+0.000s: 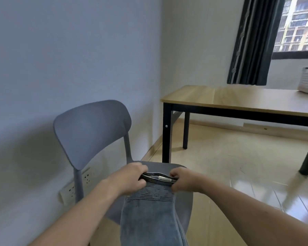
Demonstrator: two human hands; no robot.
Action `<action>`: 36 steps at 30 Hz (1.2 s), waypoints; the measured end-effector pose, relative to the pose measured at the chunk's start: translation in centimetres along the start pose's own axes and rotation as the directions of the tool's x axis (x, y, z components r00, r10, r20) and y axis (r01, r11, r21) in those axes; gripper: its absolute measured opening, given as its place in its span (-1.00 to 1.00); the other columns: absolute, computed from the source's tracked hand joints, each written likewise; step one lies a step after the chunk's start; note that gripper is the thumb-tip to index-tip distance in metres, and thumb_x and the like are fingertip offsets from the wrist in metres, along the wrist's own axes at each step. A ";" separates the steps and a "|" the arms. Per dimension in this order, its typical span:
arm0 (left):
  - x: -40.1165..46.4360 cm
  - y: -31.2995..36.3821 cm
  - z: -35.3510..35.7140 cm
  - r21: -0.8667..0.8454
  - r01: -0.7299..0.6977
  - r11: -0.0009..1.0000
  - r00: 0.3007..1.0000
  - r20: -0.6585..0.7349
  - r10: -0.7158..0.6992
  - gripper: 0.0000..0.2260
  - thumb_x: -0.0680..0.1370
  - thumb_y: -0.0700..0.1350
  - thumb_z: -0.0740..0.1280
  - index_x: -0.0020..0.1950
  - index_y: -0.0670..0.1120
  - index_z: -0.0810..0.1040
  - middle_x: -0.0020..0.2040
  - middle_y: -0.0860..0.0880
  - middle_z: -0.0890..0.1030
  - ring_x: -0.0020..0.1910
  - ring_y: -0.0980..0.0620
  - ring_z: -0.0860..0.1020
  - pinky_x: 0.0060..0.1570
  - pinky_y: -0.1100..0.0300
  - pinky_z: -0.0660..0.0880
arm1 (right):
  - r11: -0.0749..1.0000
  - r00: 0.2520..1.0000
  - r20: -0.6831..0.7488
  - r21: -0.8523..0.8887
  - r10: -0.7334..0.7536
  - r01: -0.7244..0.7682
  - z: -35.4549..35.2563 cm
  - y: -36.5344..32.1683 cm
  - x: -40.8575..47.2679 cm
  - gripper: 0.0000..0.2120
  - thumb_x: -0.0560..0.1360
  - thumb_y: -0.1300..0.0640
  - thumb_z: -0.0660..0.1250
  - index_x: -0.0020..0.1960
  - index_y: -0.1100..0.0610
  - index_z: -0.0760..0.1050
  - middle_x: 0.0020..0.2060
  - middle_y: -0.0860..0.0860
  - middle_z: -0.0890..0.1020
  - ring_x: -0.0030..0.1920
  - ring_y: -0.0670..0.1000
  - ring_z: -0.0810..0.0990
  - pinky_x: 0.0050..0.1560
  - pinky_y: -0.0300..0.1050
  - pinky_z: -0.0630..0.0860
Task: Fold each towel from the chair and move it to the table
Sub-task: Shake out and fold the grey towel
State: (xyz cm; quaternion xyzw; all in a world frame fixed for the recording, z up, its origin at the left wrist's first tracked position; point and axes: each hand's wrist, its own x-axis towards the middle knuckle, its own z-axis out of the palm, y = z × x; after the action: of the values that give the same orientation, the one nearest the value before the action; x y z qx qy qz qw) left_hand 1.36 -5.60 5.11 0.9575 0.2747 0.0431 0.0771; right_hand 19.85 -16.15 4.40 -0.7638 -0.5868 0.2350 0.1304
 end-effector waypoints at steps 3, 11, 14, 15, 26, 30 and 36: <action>-3.9 4.7 -5.0 0.190 -0.137 0.972 0.987 -0.059 0.150 -0.94 0.47 -0.19 0.21 -0.17 -0.08 0.34 -0.15 -0.02 0.43 -0.16 -0.01 0.38 -0.19 0.16 0.28 | 0.991 0.999 0.036 -0.127 -0.028 0.032 -1.9 -2.1 -5.3 -0.97 0.41 0.16 0.32 -0.17 0.06 0.47 -0.17 0.00 0.55 -0.13 0.01 0.48 -0.20 -0.16 0.39; -13.3 12.2 -12.9 0.728 -0.373 0.575 0.630 -0.256 0.733 -0.83 0.44 -0.33 0.23 -0.07 -0.09 0.45 0.02 -0.03 0.56 -0.11 -0.03 0.45 -0.14 0.14 0.45 | 0.960 0.982 -0.106 -0.249 -0.159 0.128 -5.7 -6.8 -16.8 -0.68 0.52 0.17 0.18 0.22 0.19 0.53 0.55 -0.16 -0.15 0.53 0.04 -0.01 0.47 0.03 0.13; -15.8 13.8 -14.8 0.814 -0.297 0.499 0.553 -0.279 0.785 -0.75 0.56 -0.34 0.07 -0.16 -0.14 0.49 0.07 -0.13 0.57 -0.14 -0.08 0.48 -0.16 0.08 0.46 | 0.951 0.966 -0.165 -0.270 -0.199 0.150 -6.3 -7.7 -19.4 -0.73 0.50 0.16 0.19 0.09 0.15 0.59 0.54 -0.13 -0.25 0.54 0.00 -0.24 0.51 0.11 0.01; -16.3 14.1 -15.3 0.822 -0.272 0.501 0.547 -0.296 0.783 -0.71 0.58 -0.34 0.02 -0.18 -0.14 0.48 0.08 -0.15 0.57 -0.14 -0.09 0.48 -0.15 0.08 0.46 | 0.953 0.958 -0.199 -0.261 -0.208 0.153 -6.5 -7.9 -20.1 -0.76 0.50 0.15 0.20 0.04 0.15 0.60 0.53 -0.12 -0.27 0.53 -0.01 -0.29 0.51 0.15 -0.03; -18.1 15.7 -17.9 0.820 -0.088 0.566 0.715 -0.343 0.609 -0.76 0.37 -0.30 0.11 -0.18 -0.06 0.52 -0.21 0.00 0.55 -0.16 -0.06 0.46 -0.20 0.11 0.40 | 0.978 0.963 -0.192 -0.121 -0.192 0.171 -8.8 -10.2 -26.4 -0.82 0.51 0.19 0.14 -0.26 0.10 0.39 -0.15 0.05 0.47 -0.10 0.07 0.47 -0.15 -0.09 0.40; -17.7 16.9 -18.1 0.549 0.007 0.836 0.901 -0.367 0.233 -0.85 0.45 -0.27 0.09 -0.10 -0.04 0.35 -0.05 -0.01 0.48 -0.03 -0.04 0.37 -0.06 0.13 0.25 | 0.956 0.928 -0.241 -0.145 -0.284 0.255 -10.4 -11.0 -28.4 -0.88 0.60 0.11 0.05 -0.04 0.03 0.36 0.01 -0.09 0.36 0.08 -0.04 0.39 0.08 -0.13 0.31; -18.1 17.5 -19.9 0.080 0.013 0.997 0.990 -0.139 -0.002 -0.83 0.54 -0.20 0.07 0.11 -0.02 0.29 -0.03 -0.11 0.51 -0.04 -0.07 0.46 0.00 -0.02 0.44 | 0.941 0.902 -0.270 -0.060 -0.337 0.333 -12.5 -11.3 -28.1 -0.59 0.55 0.12 0.12 0.29 -0.26 0.15 0.10 0.16 0.56 0.07 0.21 0.53 0.11 0.15 0.48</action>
State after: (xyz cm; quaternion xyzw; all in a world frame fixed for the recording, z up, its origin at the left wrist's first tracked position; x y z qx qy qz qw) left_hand -7.32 -27.36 26.98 0.9534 0.2845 0.0981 0.0192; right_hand 11.17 -38.99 26.25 -0.6776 -0.6868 0.0964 0.2446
